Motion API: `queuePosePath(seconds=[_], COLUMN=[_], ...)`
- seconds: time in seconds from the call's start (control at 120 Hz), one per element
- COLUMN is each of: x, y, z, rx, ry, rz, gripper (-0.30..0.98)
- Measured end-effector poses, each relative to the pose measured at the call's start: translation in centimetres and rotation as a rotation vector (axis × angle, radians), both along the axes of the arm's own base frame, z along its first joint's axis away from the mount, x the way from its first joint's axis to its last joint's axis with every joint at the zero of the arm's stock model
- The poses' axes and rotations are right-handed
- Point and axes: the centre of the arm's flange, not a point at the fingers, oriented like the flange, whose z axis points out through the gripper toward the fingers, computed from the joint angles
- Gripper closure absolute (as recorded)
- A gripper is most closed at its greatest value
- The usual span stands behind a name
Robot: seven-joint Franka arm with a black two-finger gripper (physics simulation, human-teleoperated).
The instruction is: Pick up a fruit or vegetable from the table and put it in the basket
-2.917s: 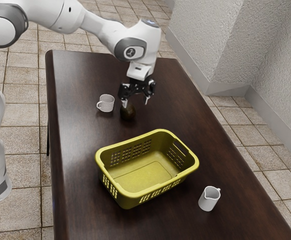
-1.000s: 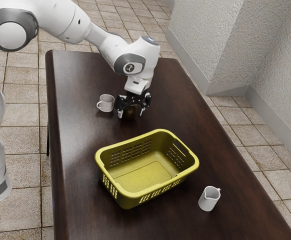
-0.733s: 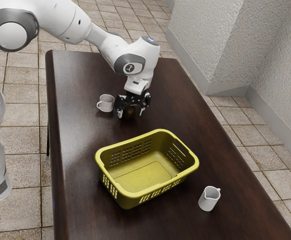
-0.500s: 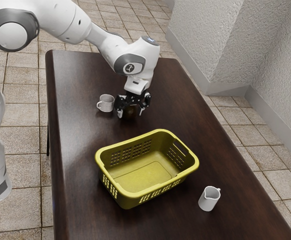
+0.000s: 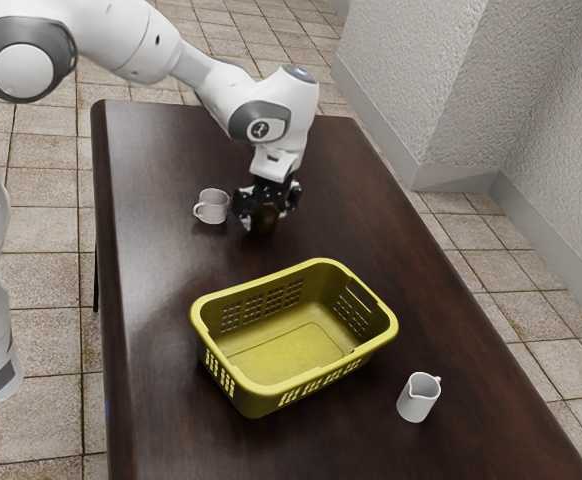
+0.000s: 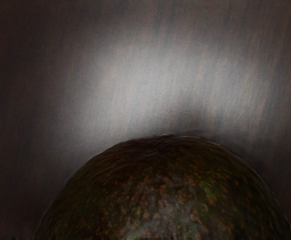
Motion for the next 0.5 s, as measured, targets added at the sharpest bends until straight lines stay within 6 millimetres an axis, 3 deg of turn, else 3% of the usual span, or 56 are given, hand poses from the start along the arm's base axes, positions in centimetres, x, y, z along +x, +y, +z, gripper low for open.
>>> queuePosePath(seconds=[0.167,0.292,0.375,0.5], x=[0.4,0.8,0.7,0.7], y=[0.2,-0.7,-4.5,-13.5], z=[2.2,8.2,10.3,12.9], rx=[0.000,0.000,-0.006,0.002], ry=[-0.029,-0.110,-0.116,-0.124], rz=[0.006,-0.010,-0.074,-0.222], gripper=[0.42,0.42,0.43,0.44])
